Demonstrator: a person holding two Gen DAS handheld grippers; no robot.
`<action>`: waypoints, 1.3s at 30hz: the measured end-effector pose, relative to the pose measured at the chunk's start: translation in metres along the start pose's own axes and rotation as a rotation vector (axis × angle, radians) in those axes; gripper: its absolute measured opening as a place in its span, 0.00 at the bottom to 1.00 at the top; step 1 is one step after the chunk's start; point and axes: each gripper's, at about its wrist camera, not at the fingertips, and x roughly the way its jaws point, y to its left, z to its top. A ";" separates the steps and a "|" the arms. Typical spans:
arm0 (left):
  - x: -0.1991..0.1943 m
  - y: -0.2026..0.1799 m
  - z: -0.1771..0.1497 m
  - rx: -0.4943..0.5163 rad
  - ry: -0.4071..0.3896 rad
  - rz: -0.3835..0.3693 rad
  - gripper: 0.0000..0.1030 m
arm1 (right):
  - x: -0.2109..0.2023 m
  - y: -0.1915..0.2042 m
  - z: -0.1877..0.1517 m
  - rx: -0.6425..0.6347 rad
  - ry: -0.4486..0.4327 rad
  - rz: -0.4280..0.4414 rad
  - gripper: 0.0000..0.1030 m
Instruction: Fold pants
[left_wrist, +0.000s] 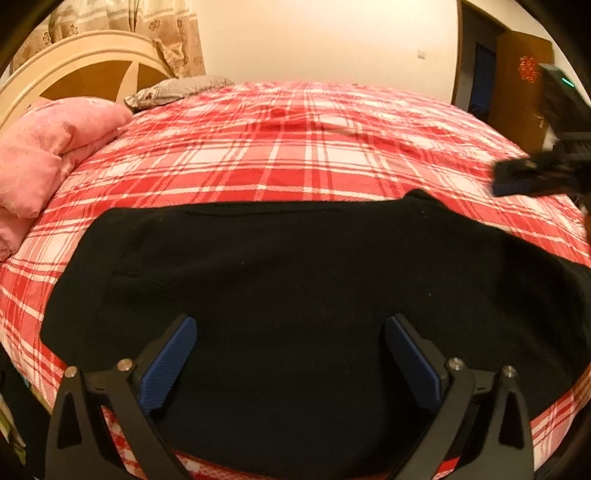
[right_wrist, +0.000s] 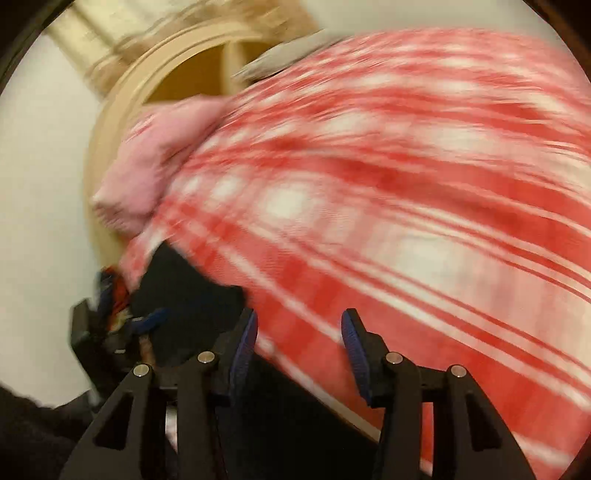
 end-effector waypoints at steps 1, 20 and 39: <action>0.000 0.000 0.001 -0.005 0.014 0.006 1.00 | -0.014 -0.001 -0.011 -0.004 -0.026 -0.066 0.48; -0.002 -0.010 0.007 0.047 0.072 0.086 1.00 | -0.119 -0.042 -0.194 0.230 -0.218 -0.419 0.48; -0.051 -0.108 0.030 0.250 -0.094 -0.035 1.00 | -0.309 -0.136 -0.277 0.661 -0.534 -0.768 0.48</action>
